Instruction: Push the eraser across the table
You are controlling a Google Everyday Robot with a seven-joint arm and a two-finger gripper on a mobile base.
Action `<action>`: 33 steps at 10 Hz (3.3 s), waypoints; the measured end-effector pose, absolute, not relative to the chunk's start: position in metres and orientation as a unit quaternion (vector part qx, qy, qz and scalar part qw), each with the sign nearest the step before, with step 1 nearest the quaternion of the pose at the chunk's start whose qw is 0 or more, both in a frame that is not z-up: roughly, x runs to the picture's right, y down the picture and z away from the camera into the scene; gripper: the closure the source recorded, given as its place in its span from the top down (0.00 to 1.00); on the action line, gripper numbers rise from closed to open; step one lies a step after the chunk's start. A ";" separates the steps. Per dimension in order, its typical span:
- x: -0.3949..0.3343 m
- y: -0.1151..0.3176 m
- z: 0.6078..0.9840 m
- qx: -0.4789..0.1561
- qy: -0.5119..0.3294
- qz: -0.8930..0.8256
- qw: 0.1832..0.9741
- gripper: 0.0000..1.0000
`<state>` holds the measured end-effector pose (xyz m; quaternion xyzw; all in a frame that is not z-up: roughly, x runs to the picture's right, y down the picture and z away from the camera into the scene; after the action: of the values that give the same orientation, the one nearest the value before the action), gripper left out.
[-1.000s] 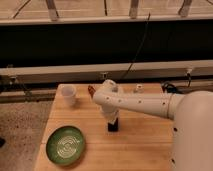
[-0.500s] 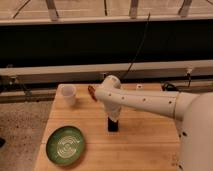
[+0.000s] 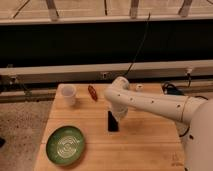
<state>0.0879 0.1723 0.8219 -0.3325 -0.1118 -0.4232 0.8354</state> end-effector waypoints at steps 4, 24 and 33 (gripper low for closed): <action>0.092 0.185 0.846 -0.335 -0.126 -0.411 0.838 0.00; 0.046 0.172 0.878 -0.299 -0.166 -0.464 0.817 0.00; -0.055 0.146 0.880 -0.243 -0.219 -0.546 0.771 0.00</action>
<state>-0.0548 0.1461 0.8796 -0.2429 -0.2192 -0.5458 0.7714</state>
